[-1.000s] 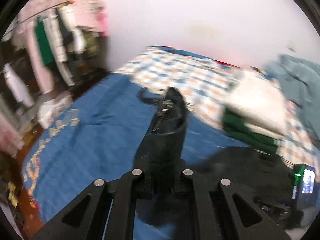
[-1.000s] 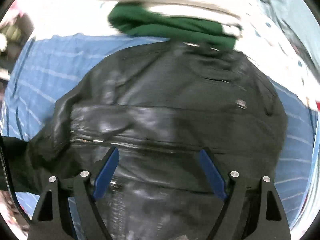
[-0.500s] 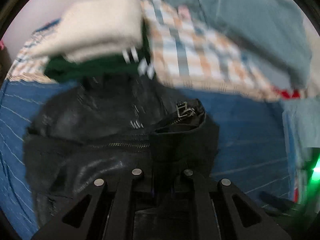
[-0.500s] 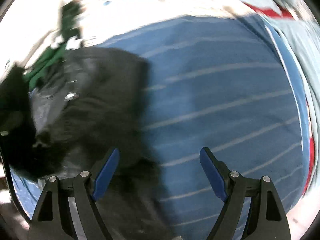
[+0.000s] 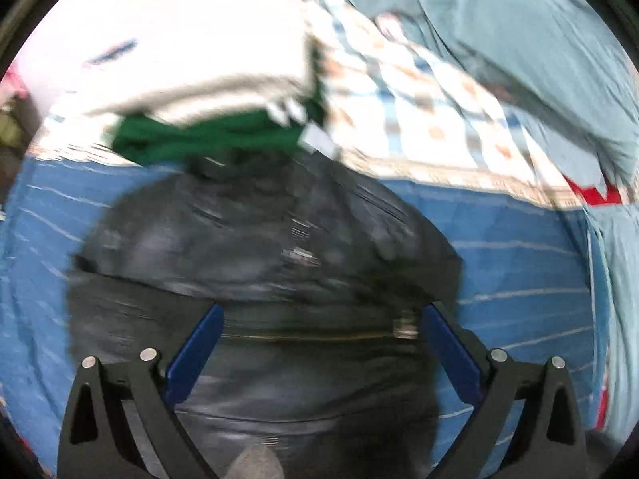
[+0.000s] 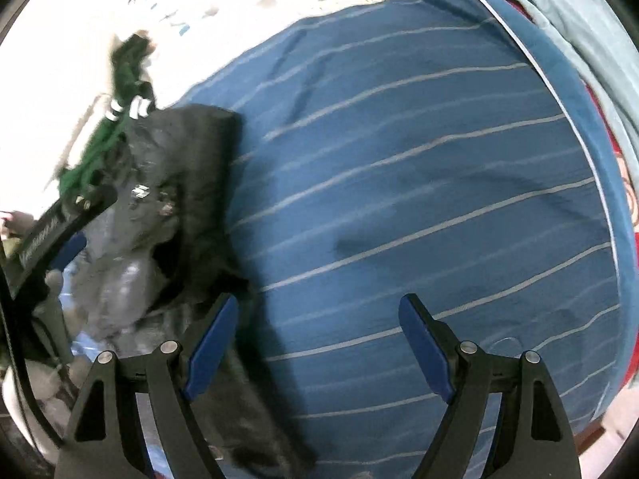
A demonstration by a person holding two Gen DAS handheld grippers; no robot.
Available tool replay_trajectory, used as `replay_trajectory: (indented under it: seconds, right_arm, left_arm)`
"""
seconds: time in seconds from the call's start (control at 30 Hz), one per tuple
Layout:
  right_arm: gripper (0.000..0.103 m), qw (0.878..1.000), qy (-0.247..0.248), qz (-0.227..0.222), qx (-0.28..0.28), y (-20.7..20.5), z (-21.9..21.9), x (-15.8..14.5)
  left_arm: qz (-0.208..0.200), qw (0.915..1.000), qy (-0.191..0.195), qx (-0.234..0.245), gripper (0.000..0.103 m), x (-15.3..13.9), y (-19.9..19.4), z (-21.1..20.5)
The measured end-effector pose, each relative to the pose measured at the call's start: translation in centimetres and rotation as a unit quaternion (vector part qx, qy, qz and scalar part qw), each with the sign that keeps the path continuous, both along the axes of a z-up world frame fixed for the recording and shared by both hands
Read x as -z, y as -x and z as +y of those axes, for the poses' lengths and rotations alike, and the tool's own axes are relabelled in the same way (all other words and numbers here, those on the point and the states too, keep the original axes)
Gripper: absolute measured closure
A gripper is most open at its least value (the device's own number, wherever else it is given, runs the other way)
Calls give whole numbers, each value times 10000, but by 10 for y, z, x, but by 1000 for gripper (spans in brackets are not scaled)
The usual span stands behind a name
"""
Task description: Fold large clothes
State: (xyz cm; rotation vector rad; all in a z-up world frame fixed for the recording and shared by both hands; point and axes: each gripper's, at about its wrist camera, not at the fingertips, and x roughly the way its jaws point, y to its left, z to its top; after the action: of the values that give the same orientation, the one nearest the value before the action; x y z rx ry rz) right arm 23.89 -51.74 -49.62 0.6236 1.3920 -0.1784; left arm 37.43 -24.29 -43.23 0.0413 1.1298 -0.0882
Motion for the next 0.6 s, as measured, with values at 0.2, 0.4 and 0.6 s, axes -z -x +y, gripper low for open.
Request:
replay_trajectory:
  seconds: [0.2, 0.4, 0.6]
  right_arm:
    - [25, 9945, -900, -377, -389, -45, 27, -25]
    - [51, 9863, -1198, -108, -1130, -115, 92, 6]
    - [78, 9813, -348, 795, -1716, -145, 143, 79]
  left_arm:
    - [-196, 9885, -1025, -1093, 1, -23, 38, 126]
    - [649, 9573, -2019, -1966, 1, 61, 79, 231]
    - [1188, 9493, -1347, -2581, 0, 136, 97, 273]
